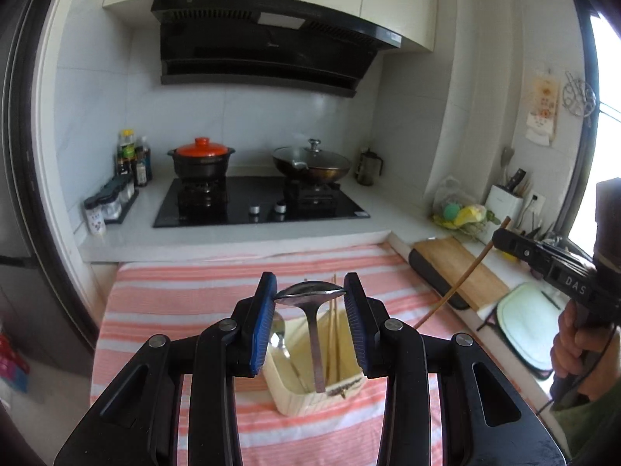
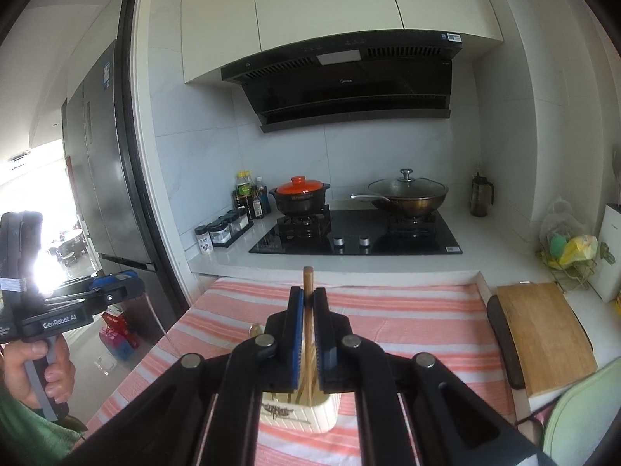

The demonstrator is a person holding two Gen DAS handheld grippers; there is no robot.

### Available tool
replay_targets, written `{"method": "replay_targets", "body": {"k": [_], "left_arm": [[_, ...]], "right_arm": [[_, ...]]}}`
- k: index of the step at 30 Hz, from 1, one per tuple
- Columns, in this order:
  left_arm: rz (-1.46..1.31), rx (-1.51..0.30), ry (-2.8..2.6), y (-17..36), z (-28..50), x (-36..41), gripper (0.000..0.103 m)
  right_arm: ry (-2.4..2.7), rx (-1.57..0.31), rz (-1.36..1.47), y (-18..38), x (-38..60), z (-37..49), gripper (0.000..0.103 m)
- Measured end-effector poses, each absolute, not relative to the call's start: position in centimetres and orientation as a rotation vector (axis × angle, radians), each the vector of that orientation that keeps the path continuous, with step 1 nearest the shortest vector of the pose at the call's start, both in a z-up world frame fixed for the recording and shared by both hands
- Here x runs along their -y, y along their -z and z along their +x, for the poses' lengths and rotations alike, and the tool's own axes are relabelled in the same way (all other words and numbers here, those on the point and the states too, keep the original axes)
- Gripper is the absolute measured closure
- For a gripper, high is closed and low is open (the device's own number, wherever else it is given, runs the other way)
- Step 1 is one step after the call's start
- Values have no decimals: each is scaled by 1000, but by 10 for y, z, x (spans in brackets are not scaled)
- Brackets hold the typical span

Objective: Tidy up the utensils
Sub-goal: 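Carry spoon and chopstick over the cream basket and lower them in with both tools, then open both tools and withdraw them toward the remaining chopsticks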

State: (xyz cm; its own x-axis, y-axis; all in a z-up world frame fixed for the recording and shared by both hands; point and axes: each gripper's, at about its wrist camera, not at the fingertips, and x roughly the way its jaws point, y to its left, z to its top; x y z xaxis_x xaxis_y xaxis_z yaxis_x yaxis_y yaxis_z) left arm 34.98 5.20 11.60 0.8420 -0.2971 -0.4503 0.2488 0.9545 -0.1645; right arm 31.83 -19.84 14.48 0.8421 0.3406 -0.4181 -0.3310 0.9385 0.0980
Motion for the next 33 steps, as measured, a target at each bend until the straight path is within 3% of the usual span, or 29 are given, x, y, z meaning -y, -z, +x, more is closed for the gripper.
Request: {"method": "replay_targets", "body": {"k": [4, 12, 18, 19, 21, 23, 26, 28, 33], "left_arm": [[-126, -550, 264, -87, 393, -50, 67], [-115, -774, 224, 3, 457, -40, 67], [-116, -838, 163, 35, 477, -43, 65], [-131, -828, 161, 34, 475, -47, 58], [-163, -797, 152, 24, 465, -58, 40], [-179, -749, 145, 10, 444, -72, 25], [-153, -696, 148, -4, 396, -92, 10], [-104, -694, 153, -4, 357, -101, 6], [-64, -789, 176, 45, 260, -110, 4]], "right_arm": [[-354, -448, -37, -128, 176, 349, 98], [-363, -717, -103, -40, 149, 420, 98], [-325, -777, -99, -15, 148, 450, 94], [-314, -776, -82, -17, 151, 452, 90], [-295, -736, -36, -29, 161, 448, 72], [-274, -671, -27, -47, 172, 432, 63], [-272, -600, -49, -69, 191, 393, 54], [-259, -583, -84, -70, 206, 358, 47], [-173, -632, -211, -15, 242, 261, 46]]}}
